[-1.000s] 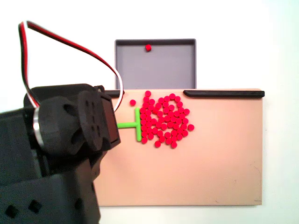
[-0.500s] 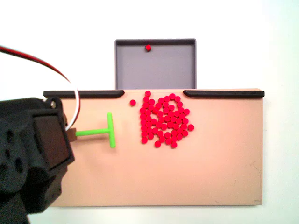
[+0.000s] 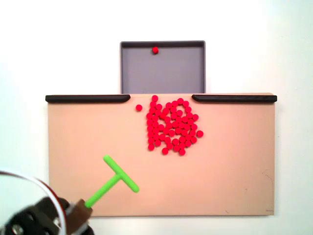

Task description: Gather the left side granules

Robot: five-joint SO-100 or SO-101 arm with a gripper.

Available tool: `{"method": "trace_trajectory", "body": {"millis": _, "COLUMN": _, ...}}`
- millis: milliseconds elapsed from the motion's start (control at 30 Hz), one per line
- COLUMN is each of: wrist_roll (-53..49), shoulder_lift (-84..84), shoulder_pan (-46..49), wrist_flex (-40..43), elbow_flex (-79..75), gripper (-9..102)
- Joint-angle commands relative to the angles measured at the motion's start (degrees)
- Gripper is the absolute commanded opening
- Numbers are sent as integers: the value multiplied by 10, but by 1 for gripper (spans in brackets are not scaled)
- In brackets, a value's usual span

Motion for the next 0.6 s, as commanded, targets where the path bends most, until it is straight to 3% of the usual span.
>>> {"method": "trace_trajectory", "body": {"millis": 0, "wrist_roll": -92, "shoulder_lift": 80, "shoulder_pan": 20, "wrist_flex": -4, "elbow_flex": 43, "gripper": 0}}
{"method": "trace_trajectory", "body": {"millis": 167, "wrist_roll": -218, "shoulder_lift": 140, "shoulder_pan": 69, "wrist_flex": -4, "elbow_flex": 90, "gripper": 0}}
{"method": "trace_trajectory", "body": {"millis": 567, "wrist_roll": -519, "shoulder_lift": 97, "shoulder_pan": 155, "wrist_flex": -11, "elbow_flex": 89, "gripper": 0}}
